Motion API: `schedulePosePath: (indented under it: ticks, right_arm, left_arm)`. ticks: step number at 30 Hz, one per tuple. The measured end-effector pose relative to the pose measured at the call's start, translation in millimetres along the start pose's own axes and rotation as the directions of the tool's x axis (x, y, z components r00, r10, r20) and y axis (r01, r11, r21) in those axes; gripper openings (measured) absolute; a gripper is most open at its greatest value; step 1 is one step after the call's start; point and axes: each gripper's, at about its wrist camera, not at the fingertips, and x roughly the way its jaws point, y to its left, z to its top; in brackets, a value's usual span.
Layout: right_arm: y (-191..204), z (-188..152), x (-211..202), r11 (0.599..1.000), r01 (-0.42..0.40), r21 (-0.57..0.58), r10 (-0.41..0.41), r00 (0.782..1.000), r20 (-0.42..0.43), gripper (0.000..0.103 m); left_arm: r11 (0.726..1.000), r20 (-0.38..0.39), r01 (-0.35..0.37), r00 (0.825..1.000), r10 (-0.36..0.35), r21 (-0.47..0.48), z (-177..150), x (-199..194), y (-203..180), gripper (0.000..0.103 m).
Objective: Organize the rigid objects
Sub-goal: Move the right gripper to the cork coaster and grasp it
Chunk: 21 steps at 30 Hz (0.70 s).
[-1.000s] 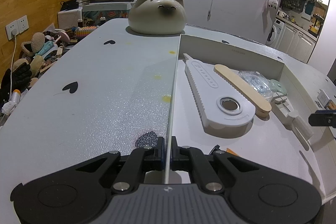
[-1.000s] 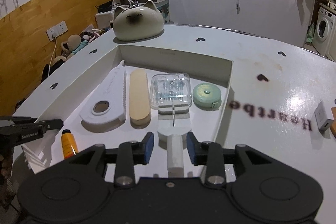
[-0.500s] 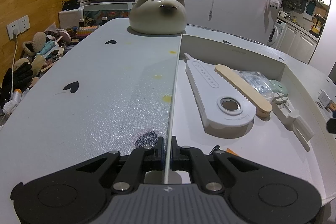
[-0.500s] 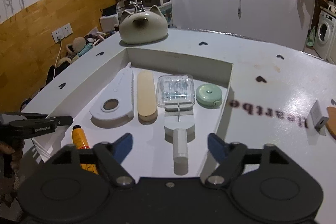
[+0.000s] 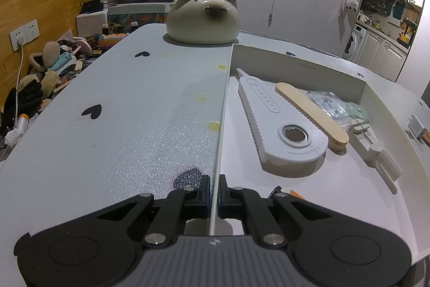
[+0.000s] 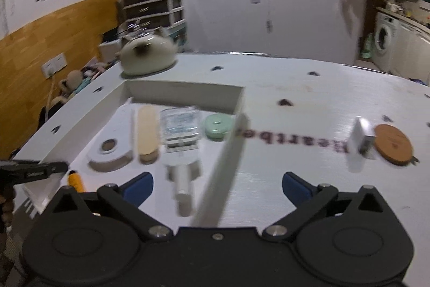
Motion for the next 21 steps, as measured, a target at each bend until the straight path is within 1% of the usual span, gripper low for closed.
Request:
schedulePosePath:
  ticks: [5,9,12,14,17,19,21]
  right_arm:
    - [-36.8,-6.2,-1.4,0.995,0.077,0.071,-0.078,0.997,0.009,0.103]
    - [-68.1,-11.4,0.9,0.979,0.181,0.092,-0.182,0.983,0.005,0.103]
    - [-93.3,-13.1,3.5,0.959,0.266,0.098,-0.267,0.964,-0.004,0.103]
    - [-110.9,-14.1,6.4,0.941,0.321,0.102,-0.322,0.947,-0.009,0.103]
    - [-135.7,-17.7,12.5,0.918,0.383,0.107,-0.386,0.922,0.011,0.103]
    - [-151.9,-18.2,21.8,0.9,0.422,0.109,-0.422,0.906,-0.018,0.103]
    - [-169.3,-18.9,32.9,0.891,0.438,0.123,-0.435,0.899,-0.051,0.103]
  left_arm:
    - [1.0,0.0,-0.001,1.0,0.001,0.0,-0.1,-0.5,0.7,0.004]
    - [1.0,0.0,-0.002,1.0,0.002,0.001,0.0,-0.8,1.1,0.004]
    - [1.0,-0.001,-0.002,1.0,0.002,0.001,0.2,-0.8,1.2,0.004]
    - [1.0,0.0,-0.002,1.0,0.002,0.0,0.1,-1.0,1.4,0.004]
    - [1.0,-0.001,-0.002,1.0,0.002,0.0,0.2,-0.7,1.2,0.004]
    - [1.0,-0.001,-0.003,1.0,0.003,-0.001,0.2,-0.7,1.2,0.004]
    - [1.0,-0.001,-0.004,1.0,0.004,-0.003,-0.2,-1.2,1.5,0.004]
